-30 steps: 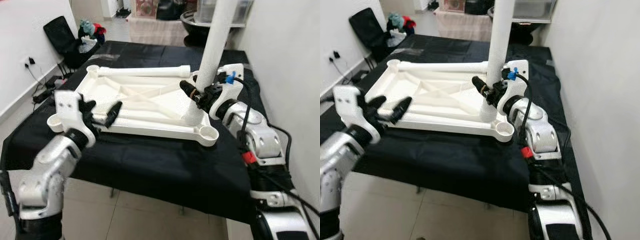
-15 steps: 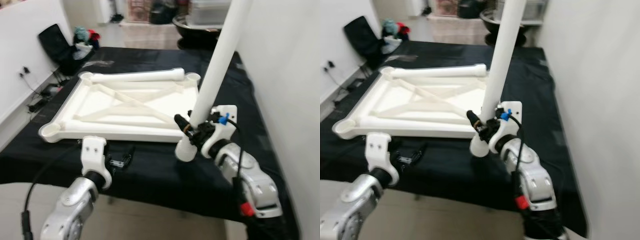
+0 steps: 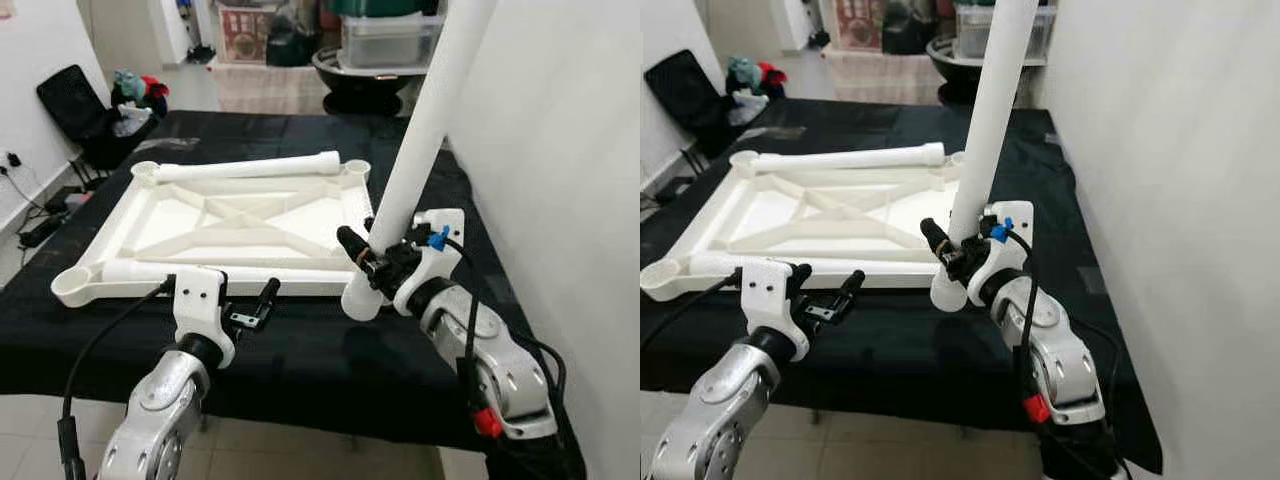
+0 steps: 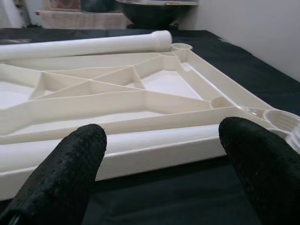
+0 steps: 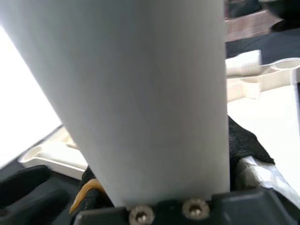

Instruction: Building children table

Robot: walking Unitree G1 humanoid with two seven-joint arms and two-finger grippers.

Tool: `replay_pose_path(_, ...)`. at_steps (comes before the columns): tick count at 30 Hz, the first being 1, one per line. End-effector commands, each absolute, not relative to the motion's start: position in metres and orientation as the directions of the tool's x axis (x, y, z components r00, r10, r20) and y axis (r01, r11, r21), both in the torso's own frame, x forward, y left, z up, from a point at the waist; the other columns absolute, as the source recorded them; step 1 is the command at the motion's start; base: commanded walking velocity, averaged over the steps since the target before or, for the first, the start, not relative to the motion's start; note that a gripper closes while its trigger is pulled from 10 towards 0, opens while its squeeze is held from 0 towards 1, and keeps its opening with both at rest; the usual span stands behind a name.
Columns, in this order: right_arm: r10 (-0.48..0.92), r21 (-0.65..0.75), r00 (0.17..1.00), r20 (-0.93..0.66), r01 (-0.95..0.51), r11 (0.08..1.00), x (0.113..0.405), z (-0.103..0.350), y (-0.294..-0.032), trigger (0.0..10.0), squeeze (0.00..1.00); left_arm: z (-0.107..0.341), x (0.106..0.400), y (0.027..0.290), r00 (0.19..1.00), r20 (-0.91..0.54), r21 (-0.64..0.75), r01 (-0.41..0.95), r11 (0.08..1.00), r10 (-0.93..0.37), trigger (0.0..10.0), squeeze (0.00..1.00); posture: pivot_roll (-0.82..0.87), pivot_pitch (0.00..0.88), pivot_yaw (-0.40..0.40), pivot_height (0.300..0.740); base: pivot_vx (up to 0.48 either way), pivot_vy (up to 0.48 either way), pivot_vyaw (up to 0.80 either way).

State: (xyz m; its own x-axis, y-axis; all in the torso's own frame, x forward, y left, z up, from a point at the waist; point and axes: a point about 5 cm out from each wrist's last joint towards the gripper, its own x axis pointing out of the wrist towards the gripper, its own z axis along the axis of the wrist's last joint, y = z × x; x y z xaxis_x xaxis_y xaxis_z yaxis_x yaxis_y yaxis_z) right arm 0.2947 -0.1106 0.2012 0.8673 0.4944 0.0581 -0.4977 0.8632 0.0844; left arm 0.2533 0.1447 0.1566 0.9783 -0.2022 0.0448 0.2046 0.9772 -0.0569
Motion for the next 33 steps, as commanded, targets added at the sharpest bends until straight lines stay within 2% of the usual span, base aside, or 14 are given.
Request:
replay_pose_path(1, 0.506, 0.080, 0.857, 0.095, -0.513, 0.854, 0.2923, 0.2103, -0.1098, 10.0, 0.00, 0.1548, 0.2545, 0.1422, 0.977, 0.041, -0.046, 0.210, 0.977, -0.208, 10.0, 0.00, -0.07, 0.000, -0.015, 0.740, 0.000, 0.000, -0.80)
replay_pose_path(2, 0.504, 0.033, 0.857, 0.104, -0.510, 0.860, 0.2918, 0.2134, -0.1098, 10.0, 0.00, 0.1560, 0.2553, 0.1413, 0.977, 0.047, -0.045, 0.212, 0.976, -0.210, 10.0, 0.00, -0.07, 0.000, -0.016, 0.740, 0.000, 0.000, -0.43)
replay_pose_path(9, 0.513, 0.033, 0.853, 0.096, -0.518, 0.855, 0.2920, 0.2131, -0.1081, 10.0, 0.00, 0.1563, 0.2561, 0.1398, 0.976, 0.055, -0.042, 0.215, 0.976, -0.212, 10.0, 0.00, -0.07, 0.000, -0.016, 0.740, 0.000, 0.000, -0.06)
replay_pose_path(33, 0.528, 0.024, 0.843, 0.101, -0.532, 0.846, 0.2915, 0.2159, -0.1062, 10.0, 0.00, 0.1607, 0.2583, 0.1381, 0.973, 0.083, -0.044, 0.219, 0.975, -0.215, 10.0, 0.00, -0.08, 0.000, -0.013, 0.740, 0.270, 0.000, 0.00)
